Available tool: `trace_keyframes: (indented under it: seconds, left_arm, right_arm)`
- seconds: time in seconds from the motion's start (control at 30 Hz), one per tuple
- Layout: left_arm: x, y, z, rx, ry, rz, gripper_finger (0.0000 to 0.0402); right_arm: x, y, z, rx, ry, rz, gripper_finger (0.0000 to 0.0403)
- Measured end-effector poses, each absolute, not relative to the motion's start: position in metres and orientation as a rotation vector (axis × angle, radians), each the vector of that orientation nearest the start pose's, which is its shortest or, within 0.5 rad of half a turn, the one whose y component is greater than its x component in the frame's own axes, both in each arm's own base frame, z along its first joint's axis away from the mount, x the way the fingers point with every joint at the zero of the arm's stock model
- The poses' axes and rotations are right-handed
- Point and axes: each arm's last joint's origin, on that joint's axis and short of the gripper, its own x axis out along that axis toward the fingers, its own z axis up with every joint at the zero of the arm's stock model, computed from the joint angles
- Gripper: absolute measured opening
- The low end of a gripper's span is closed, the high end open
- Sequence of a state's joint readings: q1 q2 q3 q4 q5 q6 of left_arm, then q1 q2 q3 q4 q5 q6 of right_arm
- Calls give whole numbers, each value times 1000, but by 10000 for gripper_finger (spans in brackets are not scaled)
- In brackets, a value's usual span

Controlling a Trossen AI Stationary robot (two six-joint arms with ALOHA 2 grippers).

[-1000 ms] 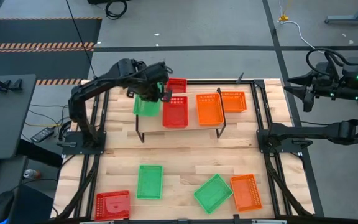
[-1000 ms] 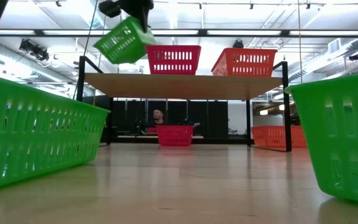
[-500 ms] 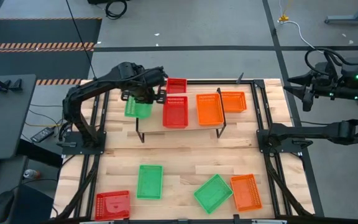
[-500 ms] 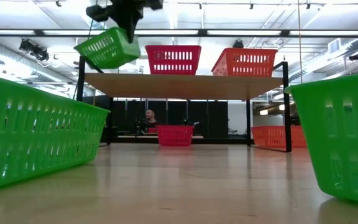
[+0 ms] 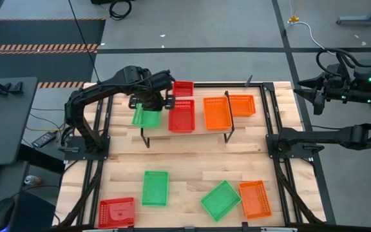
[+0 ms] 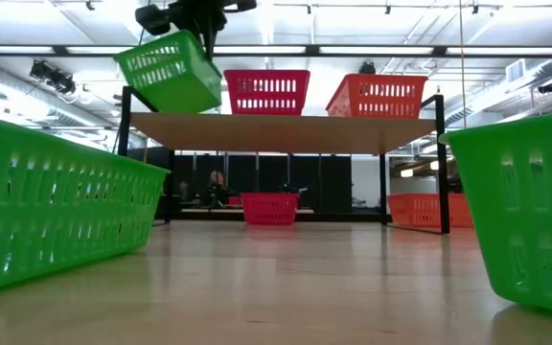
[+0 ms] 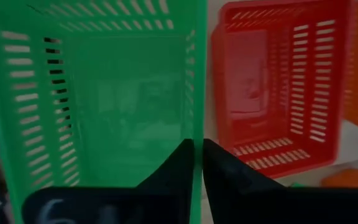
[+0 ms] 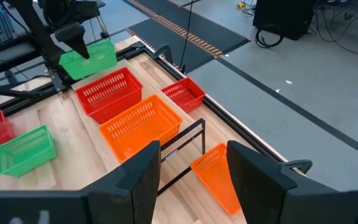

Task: Stack baskets on shelf by color
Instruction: Put the top green bin into the shelf

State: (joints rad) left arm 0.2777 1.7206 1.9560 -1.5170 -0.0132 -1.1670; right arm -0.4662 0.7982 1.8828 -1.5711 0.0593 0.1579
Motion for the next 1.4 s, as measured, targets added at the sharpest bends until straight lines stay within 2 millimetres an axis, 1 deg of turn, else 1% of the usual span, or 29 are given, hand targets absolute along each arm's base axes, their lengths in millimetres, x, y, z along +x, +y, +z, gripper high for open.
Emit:
trace_keyframes:
  seconds: [0.17, 0.4, 0.57, 0.7, 0.93, 1.4]
  left_arm:
    - [305, 88, 389, -1189, 921, 957, 35]
    - [300, 87, 388, -1173, 959, 995, 21]
    - [297, 88, 387, -1156, 989, 1022, 27]
    - [302, 90, 382, -1152, 991, 1026, 30]
    - [319, 94, 371, -1144, 994, 990, 31]
    - [320, 96, 370, -1141, 986, 974, 58]
  right_arm:
    - [-16, 6, 492, 250, 441, -552, 190]
    - [-16, 6, 492, 256, 440, -545, 190]
    - [-16, 7, 492, 257, 440, -543, 190]
    - [-16, 7, 492, 252, 441, -542, 190]
    - [-16, 7, 492, 250, 442, -542, 190]
    - [-16, 7, 492, 252, 442, -534, 190]
